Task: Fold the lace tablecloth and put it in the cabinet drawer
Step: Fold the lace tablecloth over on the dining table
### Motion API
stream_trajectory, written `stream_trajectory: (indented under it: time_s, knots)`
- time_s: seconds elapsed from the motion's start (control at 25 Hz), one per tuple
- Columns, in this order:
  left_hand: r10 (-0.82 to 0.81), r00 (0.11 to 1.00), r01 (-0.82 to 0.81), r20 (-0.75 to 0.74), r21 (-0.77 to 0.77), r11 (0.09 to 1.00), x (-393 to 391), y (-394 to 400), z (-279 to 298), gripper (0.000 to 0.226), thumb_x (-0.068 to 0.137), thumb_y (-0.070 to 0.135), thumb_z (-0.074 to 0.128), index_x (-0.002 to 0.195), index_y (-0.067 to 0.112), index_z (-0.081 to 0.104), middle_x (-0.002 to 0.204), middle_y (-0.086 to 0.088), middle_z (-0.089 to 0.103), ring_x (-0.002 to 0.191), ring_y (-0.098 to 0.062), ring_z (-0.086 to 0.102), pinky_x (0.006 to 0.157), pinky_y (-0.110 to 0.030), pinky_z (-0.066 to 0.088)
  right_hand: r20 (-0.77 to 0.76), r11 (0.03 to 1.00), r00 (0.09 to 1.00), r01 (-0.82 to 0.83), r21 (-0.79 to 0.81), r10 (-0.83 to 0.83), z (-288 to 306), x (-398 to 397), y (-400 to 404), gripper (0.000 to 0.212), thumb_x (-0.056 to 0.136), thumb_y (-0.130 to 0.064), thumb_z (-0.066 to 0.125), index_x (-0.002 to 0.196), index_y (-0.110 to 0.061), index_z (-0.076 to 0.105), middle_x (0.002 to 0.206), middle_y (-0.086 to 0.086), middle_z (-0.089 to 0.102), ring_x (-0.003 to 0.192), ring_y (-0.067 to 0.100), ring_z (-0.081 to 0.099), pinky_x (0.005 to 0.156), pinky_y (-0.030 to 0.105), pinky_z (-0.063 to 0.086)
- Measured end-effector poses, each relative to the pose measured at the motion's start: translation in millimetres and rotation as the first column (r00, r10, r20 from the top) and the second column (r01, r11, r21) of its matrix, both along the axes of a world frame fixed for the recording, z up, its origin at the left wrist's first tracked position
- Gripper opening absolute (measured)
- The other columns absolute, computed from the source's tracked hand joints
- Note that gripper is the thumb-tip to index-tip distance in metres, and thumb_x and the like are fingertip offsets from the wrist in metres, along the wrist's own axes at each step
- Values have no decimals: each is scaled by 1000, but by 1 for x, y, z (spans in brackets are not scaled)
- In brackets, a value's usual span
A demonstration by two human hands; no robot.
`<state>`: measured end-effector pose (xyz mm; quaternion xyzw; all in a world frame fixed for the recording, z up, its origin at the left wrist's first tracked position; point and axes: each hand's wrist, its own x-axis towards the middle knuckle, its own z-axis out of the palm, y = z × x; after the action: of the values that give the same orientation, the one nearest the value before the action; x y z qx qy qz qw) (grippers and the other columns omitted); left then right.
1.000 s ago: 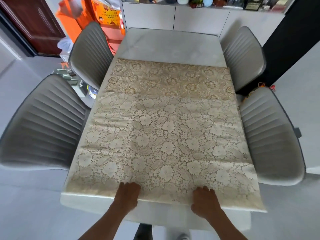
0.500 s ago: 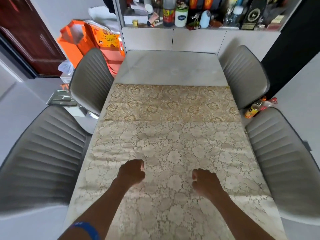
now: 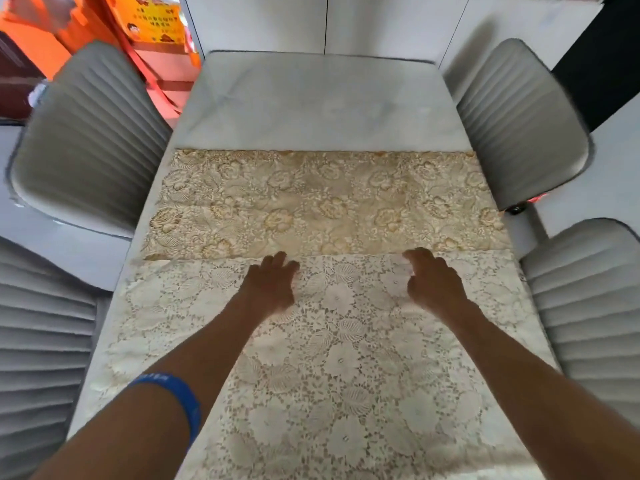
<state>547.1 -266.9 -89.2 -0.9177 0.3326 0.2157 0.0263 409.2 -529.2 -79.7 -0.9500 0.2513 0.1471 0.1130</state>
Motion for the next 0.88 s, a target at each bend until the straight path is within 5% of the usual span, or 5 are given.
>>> stream_trajectory:
  time_s: [0.08, 0.28, 0.48, 0.76, 0.88]
  knots:
    - [40, 999, -40, 15, -7, 999, 12, -10, -9, 55, 92, 21, 54, 143, 25, 31, 152, -9, 29, 136, -32, 34, 108, -52, 34, -100, 998, 994, -41, 43, 45, -9, 8, -23, 66, 93, -45, 57, 149, -24, 27, 158, 6, 26, 136, 36, 36, 102, 49, 42]
    - [125, 992, -125, -21, 2, 992, 21, -14, -9, 49, 87, 36, 65, 128, 25, 40, 118, -3, 60, 108, -27, 58, 97, -47, 38, -47, 991, 998, -34, 126, 40, -16, 8, -53, 69, 76, -46, 77, 131, -25, 42, 131, 5, 41, 105, 28, 55, 81, 39, 50]
    - [170, 985, -171, -7, -64, 983, 20, -15, -9, 44, 82, 33, 71, 118, 20, 48, 133, -8, 38, 120, -27, 42, 91, -43, 47, -133, 979, 971, -203, -22, 199, -10, 21, -62, 46, 67, -57, 73, 100, -30, 55, 96, -4, 57, 95, 21, 47, 81, 38, 35]
    - [268, 961, -274, -72, -87, 958, 32, -3, -13, 66, 72, 53, 77, 127, 31, 48, 118, -1, 61, 109, -25, 56, 88, -37, 48, -53, 903, 990, -95, 420, 129, -6, 3, -82, 21, 80, -25, 66, 97, -25, 52, 86, -1, 62, 76, 24, 62, 64, 39, 48]
    - [213, 974, -218, 80, 67, 974, 33, 14, -14, 45, 81, 50, 63, 124, 36, 56, 123, 6, 64, 117, -21, 48, 97, -38, 36, -149, 947, 970, -144, 286, 193, 1, -1, -105, 12, 85, -16, 57, 87, -26, 51, 84, -1, 60, 77, 24, 60, 65, 38, 46]
